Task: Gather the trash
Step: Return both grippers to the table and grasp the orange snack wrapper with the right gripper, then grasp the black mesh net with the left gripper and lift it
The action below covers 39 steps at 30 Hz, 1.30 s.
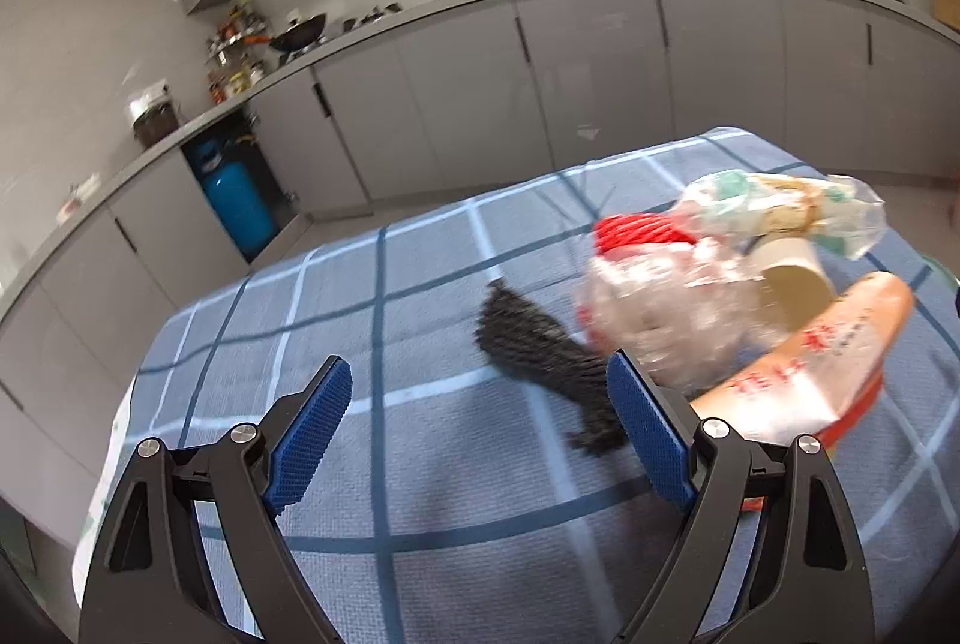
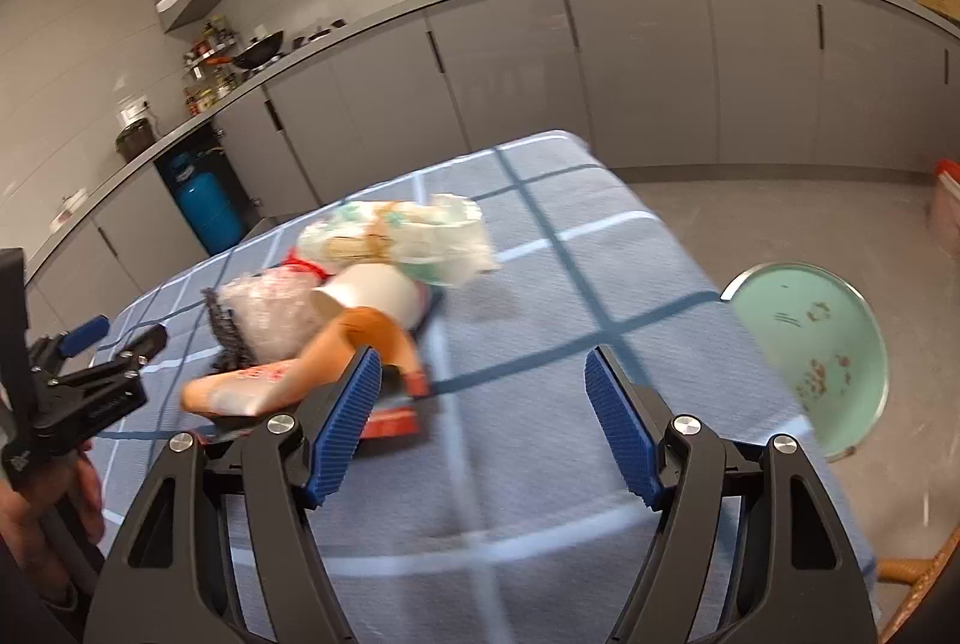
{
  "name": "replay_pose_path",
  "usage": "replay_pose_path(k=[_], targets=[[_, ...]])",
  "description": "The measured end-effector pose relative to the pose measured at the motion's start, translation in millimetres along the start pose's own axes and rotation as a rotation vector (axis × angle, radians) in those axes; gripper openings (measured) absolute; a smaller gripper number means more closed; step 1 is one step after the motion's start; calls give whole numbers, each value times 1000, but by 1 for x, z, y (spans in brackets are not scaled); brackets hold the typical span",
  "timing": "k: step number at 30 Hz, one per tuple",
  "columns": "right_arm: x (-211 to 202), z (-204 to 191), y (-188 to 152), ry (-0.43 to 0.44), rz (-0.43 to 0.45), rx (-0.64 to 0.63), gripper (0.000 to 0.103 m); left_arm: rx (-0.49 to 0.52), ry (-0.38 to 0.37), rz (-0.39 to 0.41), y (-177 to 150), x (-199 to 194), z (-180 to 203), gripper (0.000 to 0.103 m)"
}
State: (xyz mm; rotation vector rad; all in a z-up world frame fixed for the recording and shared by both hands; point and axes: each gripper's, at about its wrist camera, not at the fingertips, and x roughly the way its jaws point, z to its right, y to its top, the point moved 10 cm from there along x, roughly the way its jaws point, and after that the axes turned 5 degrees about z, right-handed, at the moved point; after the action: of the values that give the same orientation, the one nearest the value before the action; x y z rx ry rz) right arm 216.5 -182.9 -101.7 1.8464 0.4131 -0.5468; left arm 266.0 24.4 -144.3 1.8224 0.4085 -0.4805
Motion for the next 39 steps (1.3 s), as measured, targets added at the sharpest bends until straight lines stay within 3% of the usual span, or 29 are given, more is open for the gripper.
replay_pose_path(k=[5,14,19,21,24,32,39], targets=[[15,-29,-2,0,-33,4,74,-23,48,-8,-13,14,-19,86],[39,-54,-18,31,-101,54,73,-60,22,-41,-30,27,-22,86],[52,-60,-27,53,-140,74,58,-40,-21,-44,-35,33,-2,86],[54,-63,-28,68,-144,71,37,-33,-36,-47,-37,34,4,86],[54,-69,-27,88,-141,51,21,-42,-56,-51,-39,34,6,86],[33,-83,-17,124,-87,-18,13,-127,-74,-80,-32,42,-9,86],[4,-71,5,129,-39,-25,10,-183,-118,-103,-14,55,-1,86]])
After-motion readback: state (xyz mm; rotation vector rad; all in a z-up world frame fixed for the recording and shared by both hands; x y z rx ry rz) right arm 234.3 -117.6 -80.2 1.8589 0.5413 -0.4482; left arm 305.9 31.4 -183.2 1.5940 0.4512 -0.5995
